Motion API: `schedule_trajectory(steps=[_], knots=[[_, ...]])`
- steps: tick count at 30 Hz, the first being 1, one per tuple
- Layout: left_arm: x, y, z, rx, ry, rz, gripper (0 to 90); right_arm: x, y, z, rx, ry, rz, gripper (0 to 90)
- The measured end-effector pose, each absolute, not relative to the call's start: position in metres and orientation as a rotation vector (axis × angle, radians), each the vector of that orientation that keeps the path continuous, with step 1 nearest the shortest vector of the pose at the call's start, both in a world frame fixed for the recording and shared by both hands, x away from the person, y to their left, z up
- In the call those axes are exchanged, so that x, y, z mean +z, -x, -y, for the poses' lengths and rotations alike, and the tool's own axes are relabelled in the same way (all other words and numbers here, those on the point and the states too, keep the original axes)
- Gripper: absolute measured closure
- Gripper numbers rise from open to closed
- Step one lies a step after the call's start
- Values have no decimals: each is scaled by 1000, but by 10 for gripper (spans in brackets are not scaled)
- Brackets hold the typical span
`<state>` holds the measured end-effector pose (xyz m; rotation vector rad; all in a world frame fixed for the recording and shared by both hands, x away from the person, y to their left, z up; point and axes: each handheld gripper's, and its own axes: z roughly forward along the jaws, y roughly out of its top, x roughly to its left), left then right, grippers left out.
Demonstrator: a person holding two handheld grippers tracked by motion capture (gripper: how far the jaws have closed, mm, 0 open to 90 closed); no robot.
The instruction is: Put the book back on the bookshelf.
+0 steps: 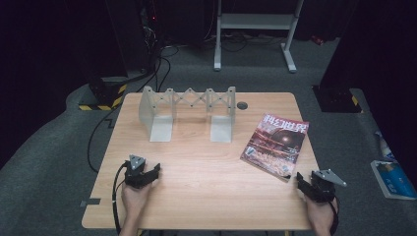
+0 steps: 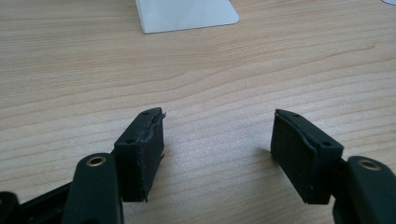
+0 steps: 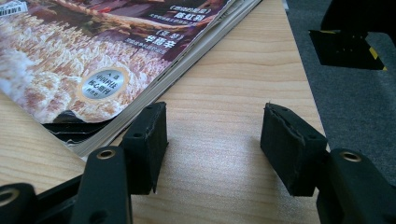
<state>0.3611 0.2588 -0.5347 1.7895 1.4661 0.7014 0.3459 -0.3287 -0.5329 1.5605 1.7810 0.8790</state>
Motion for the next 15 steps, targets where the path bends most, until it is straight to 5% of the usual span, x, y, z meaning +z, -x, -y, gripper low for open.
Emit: schedule_trajectory(steps=[15], knots=[[-535,-362,-261,684,-1770,-1472,348,-528,-346,334,862,-1563,-1844,406]])
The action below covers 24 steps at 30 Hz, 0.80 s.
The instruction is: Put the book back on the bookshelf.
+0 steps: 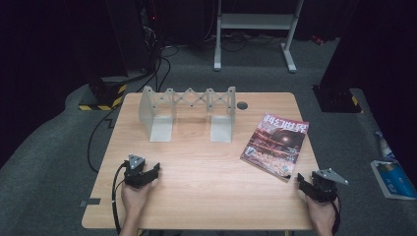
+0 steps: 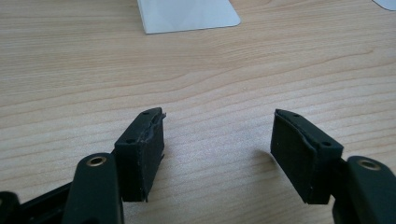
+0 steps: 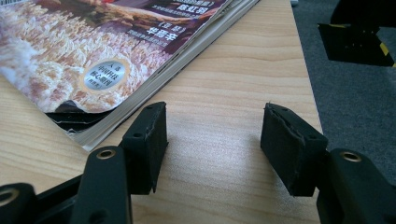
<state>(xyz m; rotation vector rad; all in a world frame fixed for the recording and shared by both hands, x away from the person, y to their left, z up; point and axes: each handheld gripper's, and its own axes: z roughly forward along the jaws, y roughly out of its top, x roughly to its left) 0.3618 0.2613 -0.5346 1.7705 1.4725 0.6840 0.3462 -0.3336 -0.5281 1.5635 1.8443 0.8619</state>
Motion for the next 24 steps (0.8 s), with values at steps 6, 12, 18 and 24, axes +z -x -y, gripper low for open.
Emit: schedule_trajectory(steps=[6,12,18,24], knots=[[-535,-362,-262,680,-1764,-1473,349,-526,-346,334,854,-1574,-1863,397],[-535,-362,-262,681,-1759,-1476,350,-525,-345,337,928,-1631,-1833,419],[-535,-363,-262,680,-1753,-1482,352,-523,-346,335,980,-1635,-1811,431],[-535,-363,-262,679,-1752,-1482,351,-518,-351,329,1009,-1620,-1798,432]])
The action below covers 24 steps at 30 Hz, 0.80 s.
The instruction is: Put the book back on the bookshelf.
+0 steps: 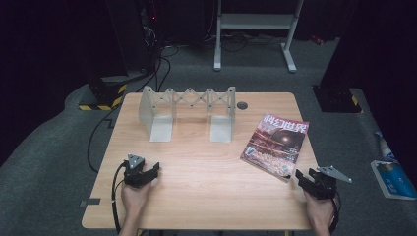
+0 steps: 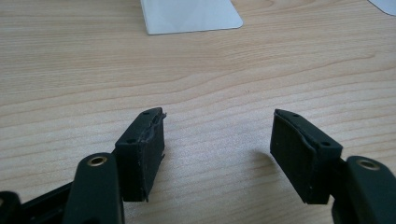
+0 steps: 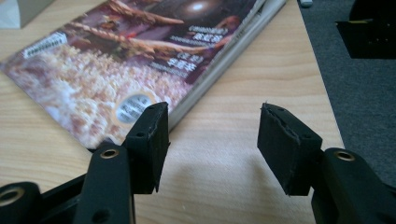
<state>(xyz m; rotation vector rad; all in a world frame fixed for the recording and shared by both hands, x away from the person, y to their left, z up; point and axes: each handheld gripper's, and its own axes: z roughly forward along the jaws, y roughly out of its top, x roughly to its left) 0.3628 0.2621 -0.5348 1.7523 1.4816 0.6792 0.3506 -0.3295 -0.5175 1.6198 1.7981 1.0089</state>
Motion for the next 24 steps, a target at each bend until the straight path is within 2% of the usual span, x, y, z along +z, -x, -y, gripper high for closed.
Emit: schedule_trajectory(steps=[10,24], knots=[[-535,-363,-262,680,-1754,-1481,351,-508,-364,317,1022,-1591,-1805,422],[-535,-363,-263,679,-1752,-1483,351,-512,-397,308,927,-1620,-1832,389]])
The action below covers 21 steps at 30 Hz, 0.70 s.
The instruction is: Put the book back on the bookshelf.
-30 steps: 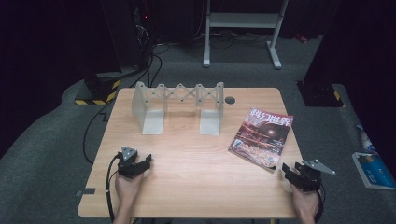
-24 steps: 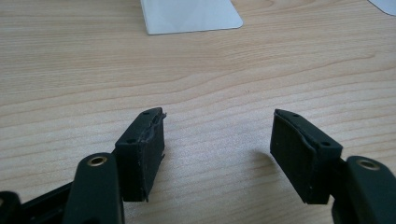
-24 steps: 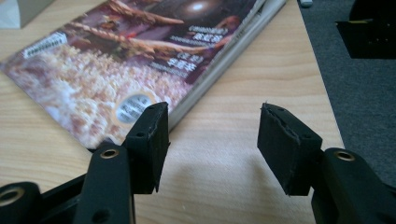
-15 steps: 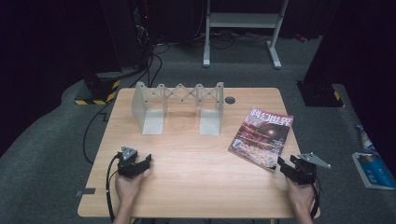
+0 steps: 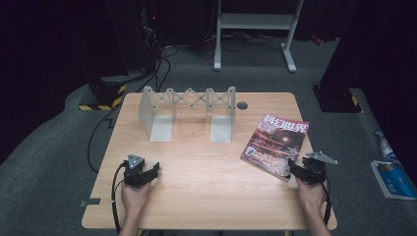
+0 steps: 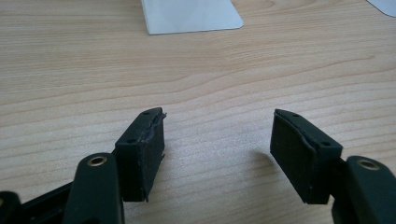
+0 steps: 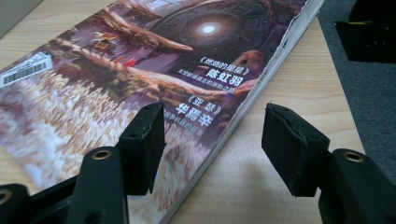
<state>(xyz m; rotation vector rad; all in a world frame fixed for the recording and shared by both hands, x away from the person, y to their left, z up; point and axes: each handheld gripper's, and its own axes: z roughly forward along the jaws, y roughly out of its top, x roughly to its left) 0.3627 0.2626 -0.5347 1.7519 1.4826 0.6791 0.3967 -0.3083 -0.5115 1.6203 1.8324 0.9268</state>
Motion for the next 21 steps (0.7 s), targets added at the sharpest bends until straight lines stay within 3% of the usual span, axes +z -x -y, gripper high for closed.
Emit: schedule_trajectory(steps=[21], knots=[[-535,-363,-262,683,-1754,-1483,351,-522,-424,301,919,-1702,-1826,325]])
